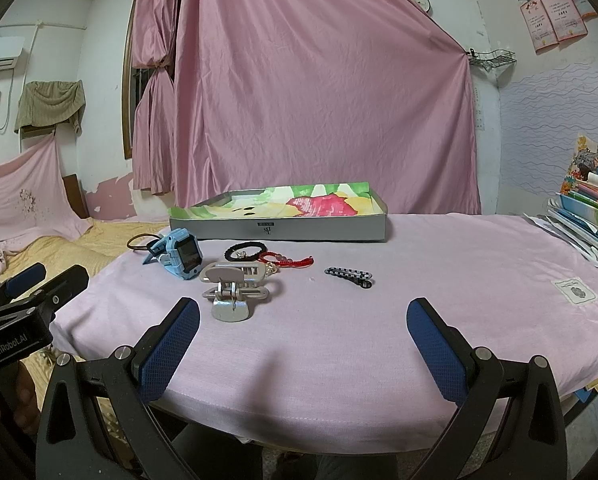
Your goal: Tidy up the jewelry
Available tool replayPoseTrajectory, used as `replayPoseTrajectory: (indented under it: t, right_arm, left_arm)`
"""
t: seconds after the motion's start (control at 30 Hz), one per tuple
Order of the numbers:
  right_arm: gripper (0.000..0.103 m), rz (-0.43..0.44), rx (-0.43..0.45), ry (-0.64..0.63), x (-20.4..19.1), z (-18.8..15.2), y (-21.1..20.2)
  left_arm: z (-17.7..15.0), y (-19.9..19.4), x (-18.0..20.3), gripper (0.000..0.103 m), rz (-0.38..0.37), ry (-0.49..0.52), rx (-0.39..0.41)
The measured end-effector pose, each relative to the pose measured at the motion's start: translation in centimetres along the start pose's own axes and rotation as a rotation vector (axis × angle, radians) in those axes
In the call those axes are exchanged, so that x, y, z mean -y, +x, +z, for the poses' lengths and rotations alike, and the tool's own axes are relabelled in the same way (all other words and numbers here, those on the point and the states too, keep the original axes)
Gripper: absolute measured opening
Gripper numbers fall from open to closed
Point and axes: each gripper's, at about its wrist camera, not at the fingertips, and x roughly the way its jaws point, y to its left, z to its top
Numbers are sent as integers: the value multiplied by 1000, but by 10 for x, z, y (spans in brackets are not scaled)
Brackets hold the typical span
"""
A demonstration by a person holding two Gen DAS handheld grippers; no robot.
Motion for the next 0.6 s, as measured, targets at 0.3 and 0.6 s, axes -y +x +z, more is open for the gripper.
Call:
replayPoseTrajectory:
  t: [0.3, 0.6]
  right_arm:
    - [102, 0, -1, 0, 0, -1, 1]
    - [102, -1, -2, 1, 0, 0, 1]
  left_arm:
    - [0, 1, 0, 103, 0, 1, 1]
    - [0, 0, 0, 103, -1, 3, 1]
